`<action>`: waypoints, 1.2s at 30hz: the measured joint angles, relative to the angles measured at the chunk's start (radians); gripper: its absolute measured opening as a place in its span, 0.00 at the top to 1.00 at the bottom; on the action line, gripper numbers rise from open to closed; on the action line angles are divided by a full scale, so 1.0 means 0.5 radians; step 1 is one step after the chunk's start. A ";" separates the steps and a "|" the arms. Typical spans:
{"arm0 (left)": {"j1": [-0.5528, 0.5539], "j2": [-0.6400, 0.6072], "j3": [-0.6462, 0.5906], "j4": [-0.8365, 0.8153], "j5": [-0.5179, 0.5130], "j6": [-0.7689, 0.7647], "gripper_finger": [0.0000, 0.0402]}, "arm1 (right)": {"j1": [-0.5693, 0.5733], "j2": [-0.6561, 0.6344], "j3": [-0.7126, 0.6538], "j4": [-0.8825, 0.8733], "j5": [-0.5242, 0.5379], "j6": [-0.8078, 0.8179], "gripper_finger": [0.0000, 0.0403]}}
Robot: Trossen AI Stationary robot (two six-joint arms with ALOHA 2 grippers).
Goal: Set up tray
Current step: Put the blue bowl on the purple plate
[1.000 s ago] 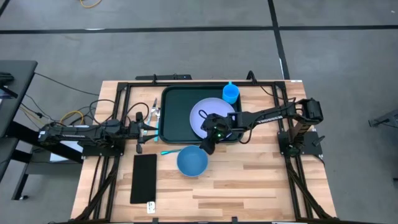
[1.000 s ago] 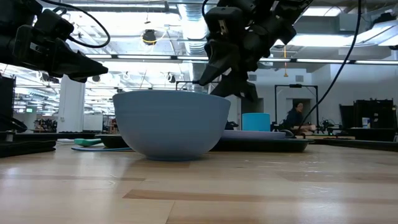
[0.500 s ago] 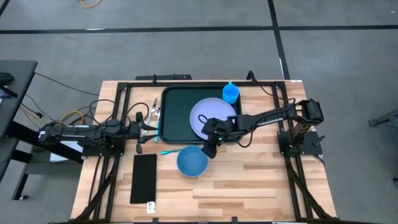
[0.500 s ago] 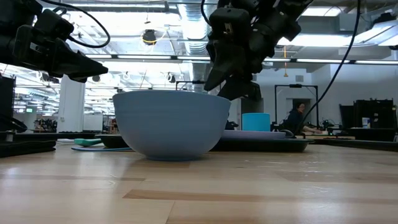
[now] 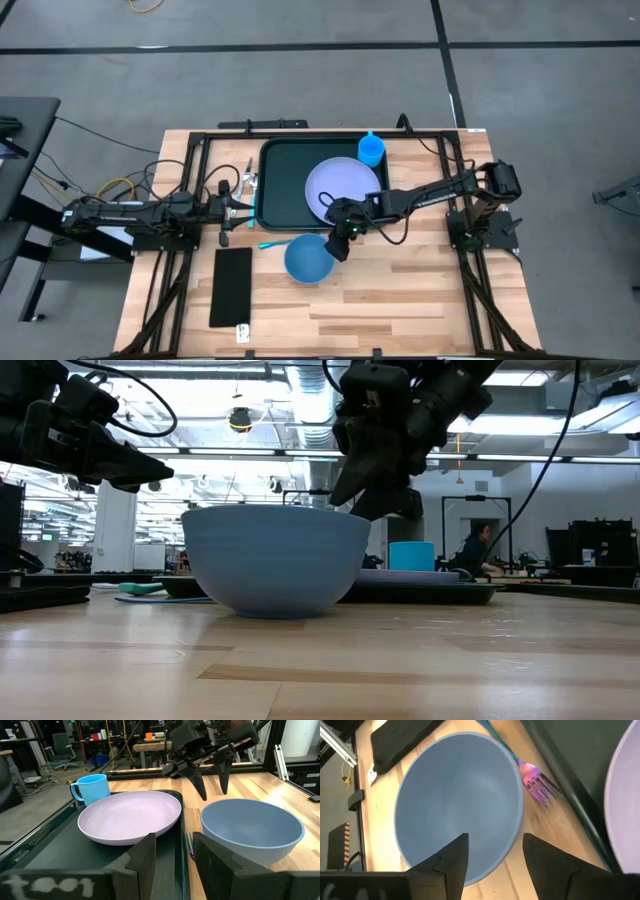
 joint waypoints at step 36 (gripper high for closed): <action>0.000 0.000 0.000 0.000 -0.001 0.000 0.70 | 0.041 0.205 0.052 -0.012 -0.022 0.108 0.85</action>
